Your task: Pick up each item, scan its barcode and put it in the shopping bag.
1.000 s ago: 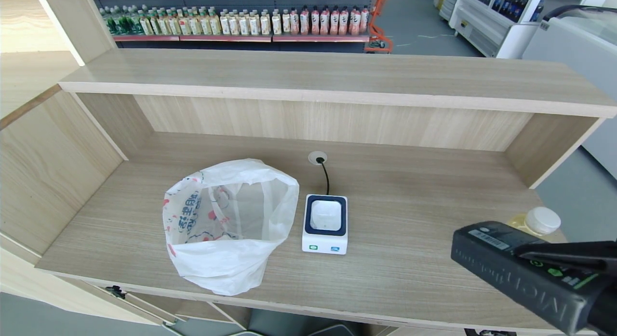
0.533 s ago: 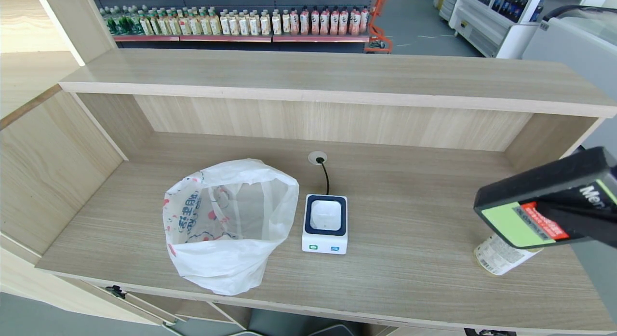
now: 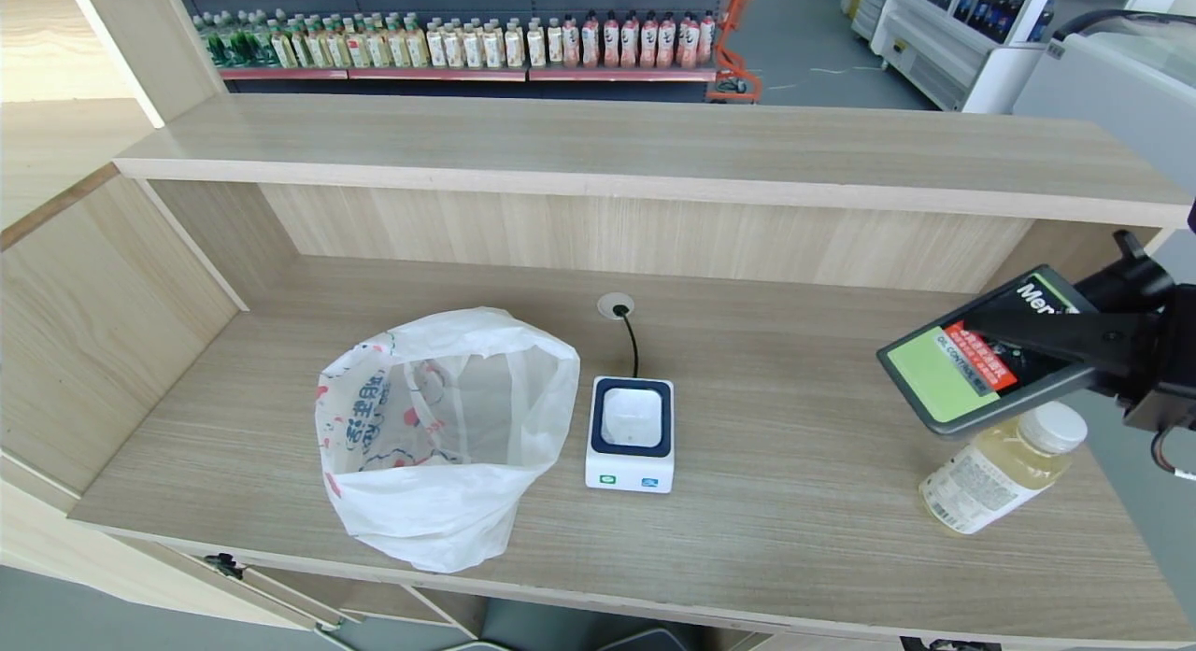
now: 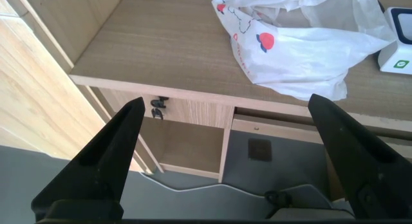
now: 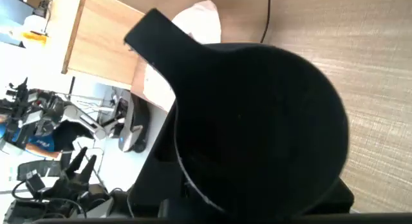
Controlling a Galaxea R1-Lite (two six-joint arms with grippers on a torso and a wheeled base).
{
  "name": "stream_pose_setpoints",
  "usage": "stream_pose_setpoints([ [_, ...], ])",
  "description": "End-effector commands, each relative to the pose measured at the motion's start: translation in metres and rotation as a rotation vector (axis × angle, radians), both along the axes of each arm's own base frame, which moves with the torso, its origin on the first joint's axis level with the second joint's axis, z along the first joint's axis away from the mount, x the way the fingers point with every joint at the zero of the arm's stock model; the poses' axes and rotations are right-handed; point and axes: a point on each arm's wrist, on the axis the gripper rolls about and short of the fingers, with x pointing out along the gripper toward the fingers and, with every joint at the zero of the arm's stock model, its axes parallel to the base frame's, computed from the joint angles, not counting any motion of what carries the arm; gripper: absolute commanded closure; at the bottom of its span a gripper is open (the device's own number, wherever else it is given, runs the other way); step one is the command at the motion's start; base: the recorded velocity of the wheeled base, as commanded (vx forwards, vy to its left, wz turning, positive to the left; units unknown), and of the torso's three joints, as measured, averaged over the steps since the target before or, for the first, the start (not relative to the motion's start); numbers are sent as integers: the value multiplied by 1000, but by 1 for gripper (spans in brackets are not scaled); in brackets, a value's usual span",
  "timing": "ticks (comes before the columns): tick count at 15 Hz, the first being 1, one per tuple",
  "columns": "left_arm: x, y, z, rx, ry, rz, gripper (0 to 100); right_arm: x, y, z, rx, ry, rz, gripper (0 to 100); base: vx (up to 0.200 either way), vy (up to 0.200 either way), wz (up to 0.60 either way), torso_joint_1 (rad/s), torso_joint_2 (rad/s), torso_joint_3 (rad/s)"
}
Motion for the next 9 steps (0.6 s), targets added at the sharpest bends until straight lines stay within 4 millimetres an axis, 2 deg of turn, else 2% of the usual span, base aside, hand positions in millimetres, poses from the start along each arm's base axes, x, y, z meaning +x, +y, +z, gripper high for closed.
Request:
stream_pose_setpoints([
  [1, 0, 0, 0, 2, -1, 1, 0, -3, 0, -11, -2, 34, 12, 100, 0, 0, 0, 0, 0, 0],
  [8, 0, 0, 0, 1, -1, 1, 0, -8, 1, -9, -1, 25, 22, 100, 0, 0, 0, 0, 0, 0],
  [9, 0, 0, 0, -1, -1, 1, 0, -8, 1, -9, -1, 25, 22, 100, 0, 200, 0, 2, 7, 2],
])
